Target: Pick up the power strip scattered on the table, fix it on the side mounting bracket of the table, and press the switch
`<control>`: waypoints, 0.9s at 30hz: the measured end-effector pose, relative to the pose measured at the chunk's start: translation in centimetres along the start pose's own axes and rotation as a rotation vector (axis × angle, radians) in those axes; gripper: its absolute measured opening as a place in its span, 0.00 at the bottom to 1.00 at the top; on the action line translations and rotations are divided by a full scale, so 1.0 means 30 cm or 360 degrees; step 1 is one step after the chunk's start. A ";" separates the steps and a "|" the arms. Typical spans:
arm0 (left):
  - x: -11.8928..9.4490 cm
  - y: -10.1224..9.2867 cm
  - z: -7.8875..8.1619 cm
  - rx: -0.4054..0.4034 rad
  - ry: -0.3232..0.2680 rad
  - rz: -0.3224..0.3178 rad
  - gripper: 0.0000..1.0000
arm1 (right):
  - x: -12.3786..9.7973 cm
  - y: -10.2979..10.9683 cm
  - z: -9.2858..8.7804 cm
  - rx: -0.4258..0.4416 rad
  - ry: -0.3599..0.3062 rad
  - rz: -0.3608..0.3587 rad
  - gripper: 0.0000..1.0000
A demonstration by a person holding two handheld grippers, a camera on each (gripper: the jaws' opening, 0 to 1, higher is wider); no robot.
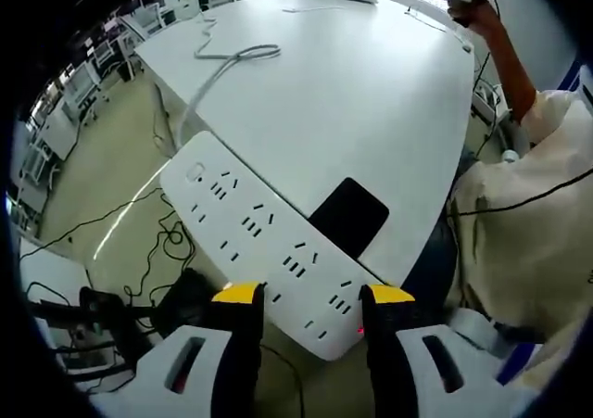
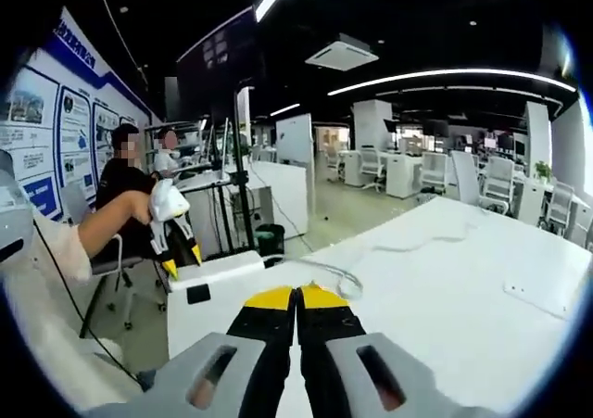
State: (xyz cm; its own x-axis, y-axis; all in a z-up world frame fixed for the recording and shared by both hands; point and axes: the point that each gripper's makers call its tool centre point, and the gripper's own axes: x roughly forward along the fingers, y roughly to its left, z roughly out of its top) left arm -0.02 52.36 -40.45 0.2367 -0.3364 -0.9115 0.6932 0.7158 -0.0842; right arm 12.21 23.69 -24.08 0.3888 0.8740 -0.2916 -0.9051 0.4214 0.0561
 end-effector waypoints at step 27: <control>-0.001 -0.001 -0.001 -0.0010 -0.0007 0.0005 0.47 | 0.193 0.058 0.077 -0.0088 0.0059 0.0150 0.00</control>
State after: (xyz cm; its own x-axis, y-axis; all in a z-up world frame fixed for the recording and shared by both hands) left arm -0.05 52.36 -40.44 0.2417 -0.3366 -0.9101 0.6881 0.7208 -0.0838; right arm 13.28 30.04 -23.48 0.2957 0.8990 -0.3229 -0.9459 0.3229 0.0328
